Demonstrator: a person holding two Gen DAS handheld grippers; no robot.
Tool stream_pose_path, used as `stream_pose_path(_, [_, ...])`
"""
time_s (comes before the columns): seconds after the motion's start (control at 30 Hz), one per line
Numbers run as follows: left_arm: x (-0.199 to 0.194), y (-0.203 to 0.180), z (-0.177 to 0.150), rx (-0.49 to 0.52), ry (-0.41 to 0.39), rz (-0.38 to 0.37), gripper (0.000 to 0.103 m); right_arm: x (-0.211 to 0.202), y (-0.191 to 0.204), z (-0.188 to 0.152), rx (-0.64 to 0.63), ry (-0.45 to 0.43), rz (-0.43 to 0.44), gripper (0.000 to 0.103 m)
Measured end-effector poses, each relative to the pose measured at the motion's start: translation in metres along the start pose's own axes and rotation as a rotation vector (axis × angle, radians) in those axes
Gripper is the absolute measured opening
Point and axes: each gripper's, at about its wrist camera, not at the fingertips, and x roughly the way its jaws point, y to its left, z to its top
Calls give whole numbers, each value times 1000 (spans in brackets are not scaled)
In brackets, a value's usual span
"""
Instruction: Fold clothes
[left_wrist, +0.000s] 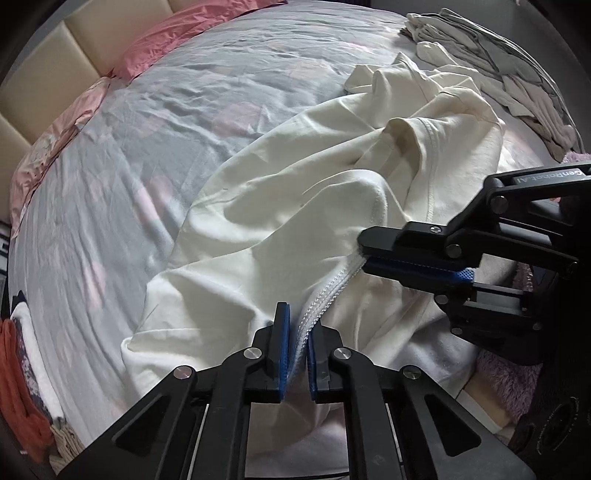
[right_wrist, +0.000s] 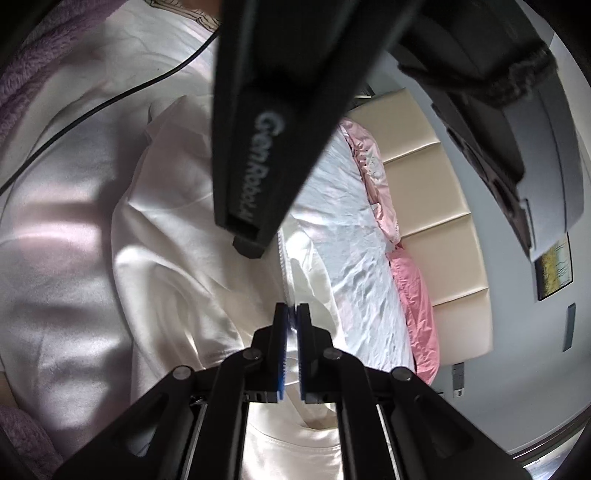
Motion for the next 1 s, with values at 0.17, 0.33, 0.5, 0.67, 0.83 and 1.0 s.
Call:
stream_pose_path(0.17, [0,33,-14,-171,3,99,8,-6,1,1,9,8,14,4])
stream_pose_path(0.33, [-11,61,-24,-297,-34,126,8,-8,-23,-5,117,36,4,4])
stream_pose_path(0.5, [-8,70,-29,-323,-16,148,8,-2,-72,-33,300,160,109,4])
stream_pose_path(0.67, [-4,81,-29,-360,11,160,8,-14,-105,-89,418,321,231,6])
stream_pose_path(0.83, [-1,88,-29,-382,10,120,8,1,-136,-150,521,474,346,9])
stream_pose_path(1.0, [-5,95,-32,-408,-11,85,8,15,-140,-172,598,525,447,17])
